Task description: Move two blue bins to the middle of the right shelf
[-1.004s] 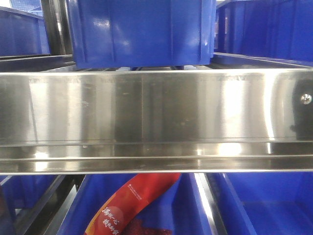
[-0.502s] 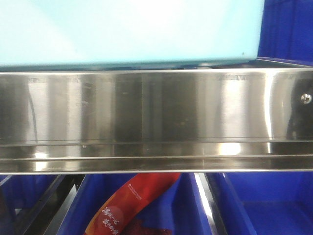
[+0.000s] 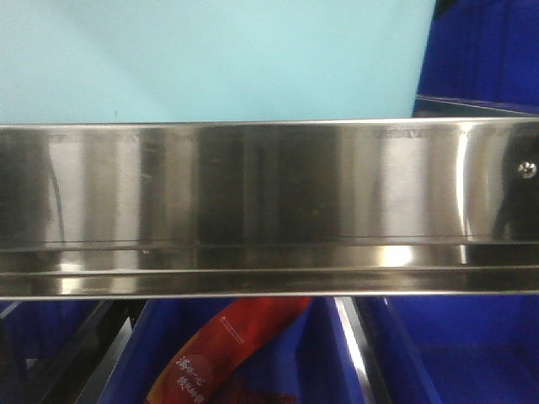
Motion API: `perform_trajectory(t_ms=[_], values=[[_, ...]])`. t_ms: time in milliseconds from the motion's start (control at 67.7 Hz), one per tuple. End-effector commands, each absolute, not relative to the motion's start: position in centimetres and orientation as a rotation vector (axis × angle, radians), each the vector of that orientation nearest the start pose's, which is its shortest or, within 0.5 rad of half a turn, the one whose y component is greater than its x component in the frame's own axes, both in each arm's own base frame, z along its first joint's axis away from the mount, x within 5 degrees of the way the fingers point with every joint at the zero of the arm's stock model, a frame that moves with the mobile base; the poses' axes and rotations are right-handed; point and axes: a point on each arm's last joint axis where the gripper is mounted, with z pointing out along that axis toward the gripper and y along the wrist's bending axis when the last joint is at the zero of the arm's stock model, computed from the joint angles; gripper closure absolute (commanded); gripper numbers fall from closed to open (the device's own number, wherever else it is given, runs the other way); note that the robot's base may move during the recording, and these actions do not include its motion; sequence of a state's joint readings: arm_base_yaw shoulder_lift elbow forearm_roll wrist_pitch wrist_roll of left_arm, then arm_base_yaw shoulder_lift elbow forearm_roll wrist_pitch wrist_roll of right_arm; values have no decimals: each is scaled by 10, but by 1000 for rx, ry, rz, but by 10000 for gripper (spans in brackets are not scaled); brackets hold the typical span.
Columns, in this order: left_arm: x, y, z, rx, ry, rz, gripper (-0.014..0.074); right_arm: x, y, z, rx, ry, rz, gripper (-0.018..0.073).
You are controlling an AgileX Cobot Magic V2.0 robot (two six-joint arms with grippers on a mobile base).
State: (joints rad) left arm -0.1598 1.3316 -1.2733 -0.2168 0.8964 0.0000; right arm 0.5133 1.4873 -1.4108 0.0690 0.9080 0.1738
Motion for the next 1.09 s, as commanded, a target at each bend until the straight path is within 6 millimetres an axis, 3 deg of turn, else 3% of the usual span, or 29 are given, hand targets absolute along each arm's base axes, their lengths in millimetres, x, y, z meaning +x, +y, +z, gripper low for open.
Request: perform_trajectory(t_ms=[0, 118, 325, 458, 561, 650, 724, 798, 857, 1078], values=[[270, -62, 378, 119, 2386, -369, 153, 278, 160, 368, -409, 2432, 364, 25], [269, -62, 381, 119, 2376, -370, -20, 275, 159, 373, -407, 2416, 369, -8], [258, -60, 393, 125, 2333, -368, -4, 257, 147, 403, -387, 2286, 398, 52], [238, -56, 411, 134, 2258, -368, -4, 239, 133, 428, -384, 2176, 377, 179], [219, -52, 428, 142, 2180, -346, 24, 223, 121, 443, -386, 2112, 337, 370], [201, -47, 441, 151, 2115, -316, 165, 207, 108, 455, -386, 2068, 298, 572], [187, -43, 450, 154, 2058, -294, 355, 195, 100, 461, -384, 2040, 280, 727], [173, -40, 457, 151, 2001, -292, 582, 184, 92, 459, -384, 2006, 262, 718], [165, -38, 456, 146, 1968, -291, 706, 176, 87, 451, -387, 2000, 252, 718], [140, -30, 421, 131, 1886, -238, 708, 137, 67, 410, -394, 1923, 273, 718]])
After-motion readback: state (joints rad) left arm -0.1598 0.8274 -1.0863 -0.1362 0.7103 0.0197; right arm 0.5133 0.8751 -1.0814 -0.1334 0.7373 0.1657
